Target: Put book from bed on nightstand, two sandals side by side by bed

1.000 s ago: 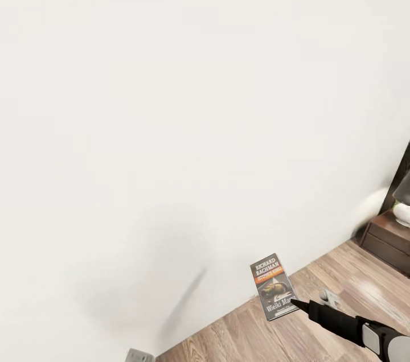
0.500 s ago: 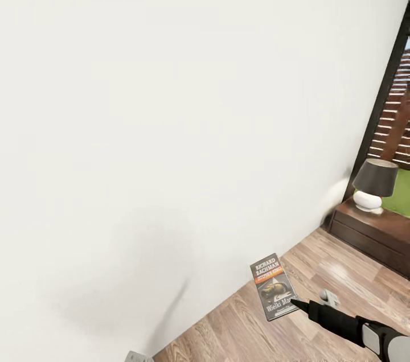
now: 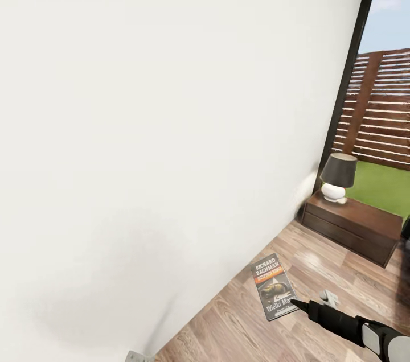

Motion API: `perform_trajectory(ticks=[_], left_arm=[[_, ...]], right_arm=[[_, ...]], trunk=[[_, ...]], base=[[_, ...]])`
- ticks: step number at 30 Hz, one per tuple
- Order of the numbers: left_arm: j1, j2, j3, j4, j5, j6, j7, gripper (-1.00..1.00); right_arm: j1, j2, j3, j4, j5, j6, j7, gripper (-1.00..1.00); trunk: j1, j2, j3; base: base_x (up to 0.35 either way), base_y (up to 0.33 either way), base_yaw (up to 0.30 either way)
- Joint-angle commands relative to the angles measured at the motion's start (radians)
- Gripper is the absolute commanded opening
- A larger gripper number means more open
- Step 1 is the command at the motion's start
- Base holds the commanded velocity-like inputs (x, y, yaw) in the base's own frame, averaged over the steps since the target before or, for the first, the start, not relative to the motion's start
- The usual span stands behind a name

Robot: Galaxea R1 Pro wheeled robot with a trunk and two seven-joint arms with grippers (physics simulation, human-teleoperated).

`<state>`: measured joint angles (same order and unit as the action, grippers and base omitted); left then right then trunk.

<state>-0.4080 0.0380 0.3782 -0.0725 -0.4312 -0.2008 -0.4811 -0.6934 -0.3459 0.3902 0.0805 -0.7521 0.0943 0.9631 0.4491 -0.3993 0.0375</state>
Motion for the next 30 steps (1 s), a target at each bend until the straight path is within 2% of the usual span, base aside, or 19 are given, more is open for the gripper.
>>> perform_trajectory(ticks=[1,11,30], left_arm=[[0.000,0.000,0.008,0.000,-0.011,-0.005,-0.003,1.00],[0.000,0.000,0.009,0.000,-0.011,-0.005,-0.004,1.00],[0.000,0.000,0.010,0.000,-0.011,-0.006,-0.004,1.00]], right_arm=[[-0.001,0.000,-0.001,0.002,-0.012,0.010,0.005,-1.00],[-0.001,0.000,-0.001,0.002,-0.012,0.010,0.005,-1.00],[0.010,0.000,-0.001,0.002,-0.012,0.010,0.005,-1.00]], trunk=[[0.001,-0.001,0.000],[0.001,-0.001,0.000],[0.001,-0.001,0.000]], base=[[0.307,0.000,-0.282],[0.273,0.000,-0.282],[0.008,0.000,-0.282]])
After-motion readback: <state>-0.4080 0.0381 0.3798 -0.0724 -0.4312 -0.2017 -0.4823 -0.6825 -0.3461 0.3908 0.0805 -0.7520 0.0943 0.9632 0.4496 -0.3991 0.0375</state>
